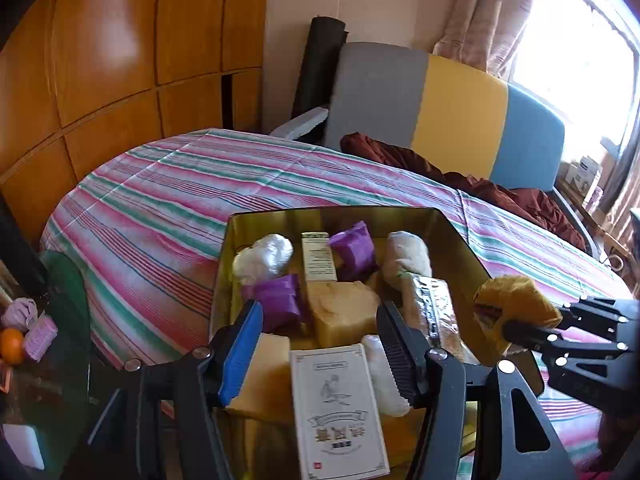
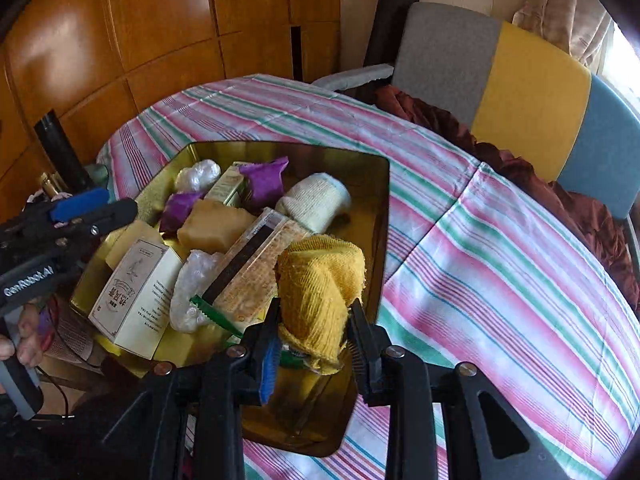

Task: Organize objects
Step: 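Carry the yellow knitted cloth into the gold tray and open the right gripper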

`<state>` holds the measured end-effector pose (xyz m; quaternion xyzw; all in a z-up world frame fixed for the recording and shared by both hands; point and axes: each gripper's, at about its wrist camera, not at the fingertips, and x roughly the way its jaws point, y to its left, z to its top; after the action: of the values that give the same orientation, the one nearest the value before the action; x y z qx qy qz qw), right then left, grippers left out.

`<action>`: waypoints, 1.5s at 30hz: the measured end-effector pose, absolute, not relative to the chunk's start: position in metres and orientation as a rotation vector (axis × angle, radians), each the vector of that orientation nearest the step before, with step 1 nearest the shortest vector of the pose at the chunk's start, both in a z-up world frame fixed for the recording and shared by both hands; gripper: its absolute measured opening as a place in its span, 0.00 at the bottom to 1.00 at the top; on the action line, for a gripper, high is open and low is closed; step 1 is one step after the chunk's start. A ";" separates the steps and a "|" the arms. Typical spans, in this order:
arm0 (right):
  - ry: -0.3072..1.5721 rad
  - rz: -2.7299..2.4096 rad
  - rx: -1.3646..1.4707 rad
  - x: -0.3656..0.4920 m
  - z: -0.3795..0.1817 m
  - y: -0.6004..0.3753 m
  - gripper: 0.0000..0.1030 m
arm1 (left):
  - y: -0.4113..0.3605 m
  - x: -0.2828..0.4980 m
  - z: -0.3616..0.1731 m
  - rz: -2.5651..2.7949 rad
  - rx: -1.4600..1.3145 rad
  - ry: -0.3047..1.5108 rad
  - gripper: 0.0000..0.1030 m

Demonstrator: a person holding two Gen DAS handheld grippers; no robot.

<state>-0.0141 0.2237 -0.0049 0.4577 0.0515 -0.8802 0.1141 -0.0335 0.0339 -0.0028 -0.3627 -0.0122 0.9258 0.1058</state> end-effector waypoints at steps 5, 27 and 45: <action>0.217 -2.582 1.407 -0.023 -0.023 0.215 0.35 | 0.021 -0.035 -0.005 2.749 -1.084 -0.061 0.59; 0.005 -2.690 1.306 0.006 -0.008 0.220 0.67 | 0.019 -0.025 -0.004 2.791 -1.085 -0.064 0.87; -0.051 -2.891 1.196 0.018 0.008 0.211 0.67 | 0.032 0.013 0.006 2.917 -1.066 -0.049 1.00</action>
<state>0.0180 0.2110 0.0077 0.3823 -0.0161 -0.9239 0.0061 0.0128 0.0319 0.0056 -0.3431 -0.0156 0.9390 0.0178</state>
